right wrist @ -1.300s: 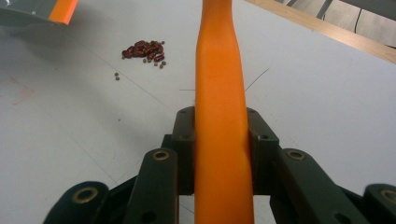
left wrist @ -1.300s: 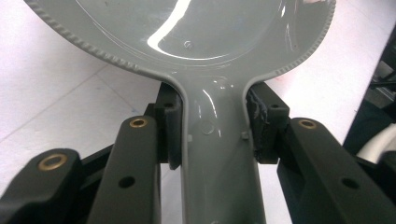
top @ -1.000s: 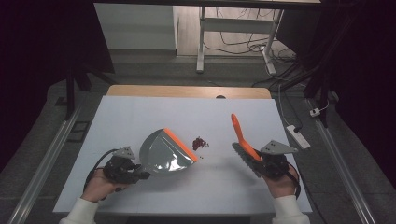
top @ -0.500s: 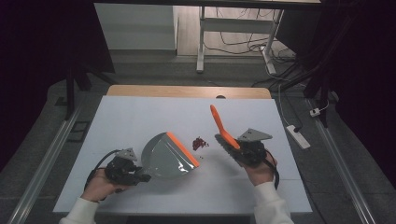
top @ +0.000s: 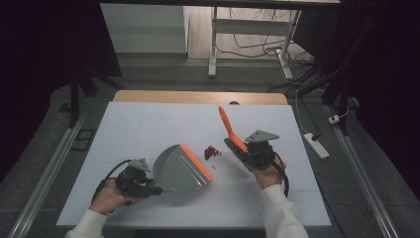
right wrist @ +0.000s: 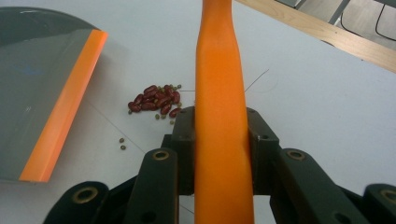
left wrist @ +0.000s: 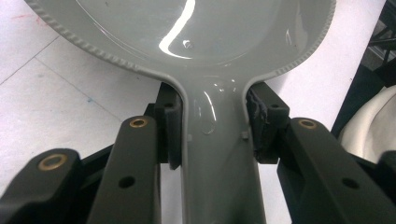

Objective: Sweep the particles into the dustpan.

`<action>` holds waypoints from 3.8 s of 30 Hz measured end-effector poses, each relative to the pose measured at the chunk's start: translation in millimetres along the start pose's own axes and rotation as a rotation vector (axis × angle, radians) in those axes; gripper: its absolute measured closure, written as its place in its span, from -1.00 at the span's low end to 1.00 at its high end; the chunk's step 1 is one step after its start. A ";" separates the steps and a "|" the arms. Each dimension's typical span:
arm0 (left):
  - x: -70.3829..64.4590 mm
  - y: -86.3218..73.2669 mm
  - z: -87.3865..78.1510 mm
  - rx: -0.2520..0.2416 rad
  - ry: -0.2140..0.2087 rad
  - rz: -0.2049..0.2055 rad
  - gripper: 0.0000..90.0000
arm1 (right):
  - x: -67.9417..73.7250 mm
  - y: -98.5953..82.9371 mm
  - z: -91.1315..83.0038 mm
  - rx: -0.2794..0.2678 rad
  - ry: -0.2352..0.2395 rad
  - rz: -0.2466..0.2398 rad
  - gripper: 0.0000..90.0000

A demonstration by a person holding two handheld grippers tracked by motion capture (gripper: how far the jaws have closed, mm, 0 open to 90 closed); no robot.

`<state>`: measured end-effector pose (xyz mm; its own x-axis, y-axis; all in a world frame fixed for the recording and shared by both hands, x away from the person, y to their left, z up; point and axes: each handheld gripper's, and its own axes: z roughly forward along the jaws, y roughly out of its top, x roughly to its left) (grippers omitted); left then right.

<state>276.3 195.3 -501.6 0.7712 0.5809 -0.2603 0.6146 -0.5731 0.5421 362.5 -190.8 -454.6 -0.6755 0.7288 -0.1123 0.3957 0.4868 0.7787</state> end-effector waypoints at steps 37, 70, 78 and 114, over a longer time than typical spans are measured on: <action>11.5 30.5 18.6 0.113 -0.068 -0.003 0.37 | -1.9 19.2 49.6 0.024 0.035 0.042 0.55; 9.6 33.2 20.5 0.126 -0.060 -0.007 0.38 | 9.1 32.4 84.8 0.159 0.060 0.013 0.55; 6.8 34.7 21.3 0.131 -0.058 0.001 0.38 | 14.6 34.9 87.0 0.173 0.077 -0.004 0.55; 7.6 34.0 21.8 0.129 -0.062 0.001 0.37 | 38.8 32.0 82.4 0.159 0.150 -0.032 0.55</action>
<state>306.6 167.6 -502.6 0.7784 0.5454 -0.3109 0.6267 -0.6458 0.4361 400.2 -107.2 -485.0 -0.7695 0.6378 -0.0333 0.4579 0.5873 0.6675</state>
